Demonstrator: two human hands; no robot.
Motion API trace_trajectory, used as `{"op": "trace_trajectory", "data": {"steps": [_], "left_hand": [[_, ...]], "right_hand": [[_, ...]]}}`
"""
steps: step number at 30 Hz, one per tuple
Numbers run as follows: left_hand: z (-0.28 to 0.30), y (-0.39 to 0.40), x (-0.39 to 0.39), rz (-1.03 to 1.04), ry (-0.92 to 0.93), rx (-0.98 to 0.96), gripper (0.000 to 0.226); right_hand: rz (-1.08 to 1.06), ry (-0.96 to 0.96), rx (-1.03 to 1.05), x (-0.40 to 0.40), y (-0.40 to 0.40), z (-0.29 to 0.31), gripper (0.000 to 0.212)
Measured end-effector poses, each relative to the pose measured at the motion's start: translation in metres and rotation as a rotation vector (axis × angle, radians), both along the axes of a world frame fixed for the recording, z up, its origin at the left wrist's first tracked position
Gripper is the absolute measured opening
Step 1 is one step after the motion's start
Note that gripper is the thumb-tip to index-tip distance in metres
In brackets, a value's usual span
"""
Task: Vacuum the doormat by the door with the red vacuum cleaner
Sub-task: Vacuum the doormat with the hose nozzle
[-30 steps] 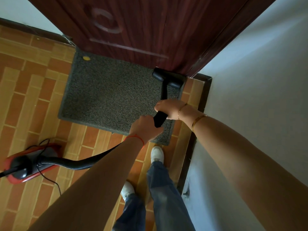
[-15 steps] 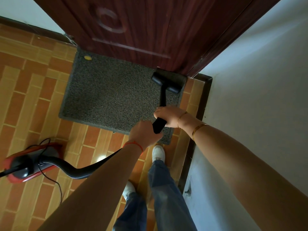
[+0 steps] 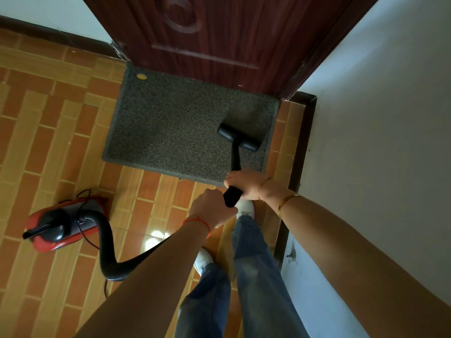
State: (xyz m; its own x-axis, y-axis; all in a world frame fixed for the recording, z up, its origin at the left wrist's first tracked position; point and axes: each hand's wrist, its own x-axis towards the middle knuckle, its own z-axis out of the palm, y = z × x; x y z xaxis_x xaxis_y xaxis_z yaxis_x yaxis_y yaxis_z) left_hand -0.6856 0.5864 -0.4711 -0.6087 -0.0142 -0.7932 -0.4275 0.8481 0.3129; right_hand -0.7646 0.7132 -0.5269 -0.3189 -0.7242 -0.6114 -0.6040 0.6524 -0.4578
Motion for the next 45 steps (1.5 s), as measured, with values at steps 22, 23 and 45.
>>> {"op": "trace_trajectory", "data": {"steps": [22, 23, 45], "left_hand": [[0.011, -0.052, 0.158, 0.001, -0.118, 0.004, 0.022], [0.011, -0.049, 0.156, -0.006, -0.114, 0.000, 0.021], [-0.008, 0.049, -0.041, 0.027, 0.056, -0.006, 0.024]], "right_hand": [[-0.034, -0.035, -0.045, 0.171, -0.046, 0.002, 0.013], [-0.029, -0.033, -0.041, 0.169, -0.044, 0.002, 0.014], [-0.065, 0.017, 0.001, -0.044, 0.047, -0.009, 0.016]]}}
